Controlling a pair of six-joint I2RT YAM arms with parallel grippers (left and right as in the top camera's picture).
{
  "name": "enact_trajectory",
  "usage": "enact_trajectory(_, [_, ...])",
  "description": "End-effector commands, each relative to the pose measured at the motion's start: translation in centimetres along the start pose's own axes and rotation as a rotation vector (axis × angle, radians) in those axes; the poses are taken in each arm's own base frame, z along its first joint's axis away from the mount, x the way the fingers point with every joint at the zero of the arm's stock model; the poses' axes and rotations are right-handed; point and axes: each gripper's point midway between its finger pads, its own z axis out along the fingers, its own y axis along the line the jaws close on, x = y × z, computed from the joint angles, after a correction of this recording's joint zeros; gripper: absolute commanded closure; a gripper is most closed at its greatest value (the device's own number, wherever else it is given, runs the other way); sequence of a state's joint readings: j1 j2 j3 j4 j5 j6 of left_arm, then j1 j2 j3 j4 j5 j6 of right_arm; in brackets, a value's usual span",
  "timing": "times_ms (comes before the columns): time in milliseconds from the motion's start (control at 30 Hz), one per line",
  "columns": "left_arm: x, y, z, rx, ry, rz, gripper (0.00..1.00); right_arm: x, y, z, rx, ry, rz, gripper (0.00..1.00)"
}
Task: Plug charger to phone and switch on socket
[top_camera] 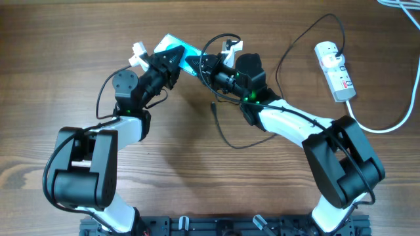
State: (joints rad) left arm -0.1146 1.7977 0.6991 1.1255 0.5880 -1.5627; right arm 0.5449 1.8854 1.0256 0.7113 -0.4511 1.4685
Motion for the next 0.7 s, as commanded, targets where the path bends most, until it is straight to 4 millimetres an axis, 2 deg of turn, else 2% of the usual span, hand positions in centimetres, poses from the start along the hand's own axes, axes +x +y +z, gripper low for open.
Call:
enact_trajectory(0, [-0.2, -1.2, 0.0, 0.034, -0.011, 0.028, 0.89, 0.9, -0.5, 0.5, 0.020, 0.021, 0.006, 0.96])
enact_trajectory(67, [-0.2, -1.2, 0.0, 0.034, -0.011, 0.028, 0.96, 0.9, -0.6, 0.5, 0.020, 0.022, 0.005, 0.96])
enact_trajectory(133, [-0.4, -1.2, 0.0, 0.035, -0.019, 0.028, 0.96, 1.2, -0.5, 0.5, 0.018, 0.039, 0.000, 0.95])
enact_trajectory(167, [-0.4, -1.2, 0.0, 0.035, -0.023, 0.028, 0.96, 1.5, -0.5, 0.4, 0.015, 0.054, -0.019, 0.32])
enact_trajectory(200, [-0.6, -1.2, -0.1, 0.036, -0.031, 0.028, 0.96, 1.7, -0.5, 0.4, 0.012, 0.077, -0.030, 0.00])
enact_trajectory(267, [-1.0, -1.3, -0.3, 0.037, -0.037, 0.015, 0.96, 0.2, -0.2, -0.4, 0.002, 0.064, -0.086, 0.00])
enact_trajectory(367, [-2.1, -1.2, -1.6, 0.030, 0.008, -0.001, 0.96, -6.2, 1.6, -4.5, -0.042, -0.003, -0.176, 0.00])
enact_trajectory(433, [-3.3, -1.2, -3.3, 0.019, 0.046, -0.024, 0.96, -8.6, 3.0, -7.2, -0.061, -0.020, -0.275, 0.00])
enact_trajectory(500, [-3.9, -0.8, -4.6, 0.001, 0.086, -0.063, 0.96, -9.0, 2.6, -8.5, -0.007, -0.018, -0.333, 0.00])
enact_trajectory(567, [-4.1, -0.3, -6.0, -0.027, 0.146, -0.098, 0.96, -8.5, 0.7, -9.8, 0.132, -0.010, -0.392, 0.00])
enact_trajectory(667, [-2.9, 1.3, -6.8, -0.094, 0.227, -0.191, 0.96, -7.3, -1.4, -11.5, 0.300, 0.006, -0.465, 0.02])
